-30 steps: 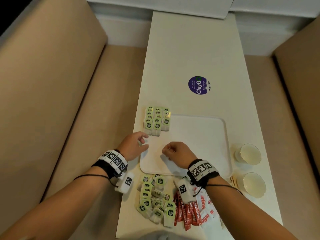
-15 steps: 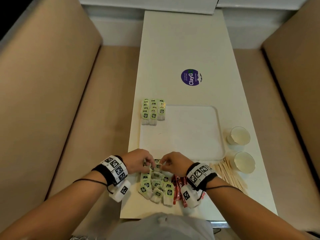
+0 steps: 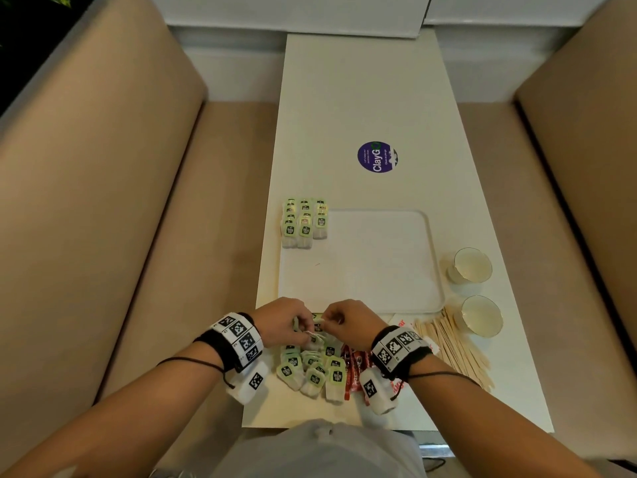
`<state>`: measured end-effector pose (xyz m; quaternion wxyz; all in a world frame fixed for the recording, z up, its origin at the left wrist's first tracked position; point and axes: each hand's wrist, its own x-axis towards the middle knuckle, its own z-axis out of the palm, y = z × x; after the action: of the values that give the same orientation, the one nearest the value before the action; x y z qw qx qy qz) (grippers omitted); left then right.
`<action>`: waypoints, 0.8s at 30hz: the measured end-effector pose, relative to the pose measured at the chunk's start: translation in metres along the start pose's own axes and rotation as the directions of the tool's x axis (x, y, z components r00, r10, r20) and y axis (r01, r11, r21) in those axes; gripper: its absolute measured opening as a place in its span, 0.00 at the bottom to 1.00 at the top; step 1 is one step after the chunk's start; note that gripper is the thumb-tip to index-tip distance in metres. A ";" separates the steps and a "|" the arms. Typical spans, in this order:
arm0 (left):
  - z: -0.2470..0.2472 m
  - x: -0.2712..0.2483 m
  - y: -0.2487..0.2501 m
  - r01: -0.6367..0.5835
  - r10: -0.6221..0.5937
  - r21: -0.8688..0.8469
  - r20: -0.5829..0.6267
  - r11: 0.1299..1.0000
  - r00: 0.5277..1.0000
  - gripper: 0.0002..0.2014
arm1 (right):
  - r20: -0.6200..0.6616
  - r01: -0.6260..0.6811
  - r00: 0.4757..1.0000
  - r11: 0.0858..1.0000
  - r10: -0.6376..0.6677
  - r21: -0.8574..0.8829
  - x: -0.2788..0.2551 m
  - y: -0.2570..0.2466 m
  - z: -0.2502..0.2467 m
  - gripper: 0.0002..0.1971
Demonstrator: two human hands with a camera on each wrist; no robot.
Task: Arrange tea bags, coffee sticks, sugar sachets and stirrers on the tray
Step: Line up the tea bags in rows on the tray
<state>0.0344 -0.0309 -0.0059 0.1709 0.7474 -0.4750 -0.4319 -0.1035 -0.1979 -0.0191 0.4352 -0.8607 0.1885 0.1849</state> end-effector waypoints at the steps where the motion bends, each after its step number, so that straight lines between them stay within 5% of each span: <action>1: -0.002 -0.001 0.001 0.007 -0.008 -0.024 -0.019 1.000 1.000 0.04 | -0.009 0.005 1.000 1.000 -0.005 0.018 -0.002 0.000 -0.002 0.08; 10: -0.015 -0.005 -0.003 0.024 -0.120 -0.469 -0.176 0.883 0.977 0.05 | -0.082 0.024 0.997 0.972 -0.005 0.236 -0.017 -0.011 -0.024 0.10; 20: -0.016 -0.001 0.022 -0.024 -0.329 -0.957 -0.122 0.288 0.936 0.02 | -0.183 0.103 0.983 0.857 -0.011 0.504 -0.017 -0.028 -0.026 0.13; 24: -0.013 0.000 0.031 -0.057 -0.405 -0.969 -0.154 0.242 0.901 0.06 | -0.212 0.103 0.977 0.841 0.015 0.532 -0.017 -0.036 -0.020 0.12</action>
<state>0.0276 -0.0479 0.0221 0.6245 0.6044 0.0158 -0.4944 -0.0974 -0.1922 0.0246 0.6419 -0.7220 0.2573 0.0235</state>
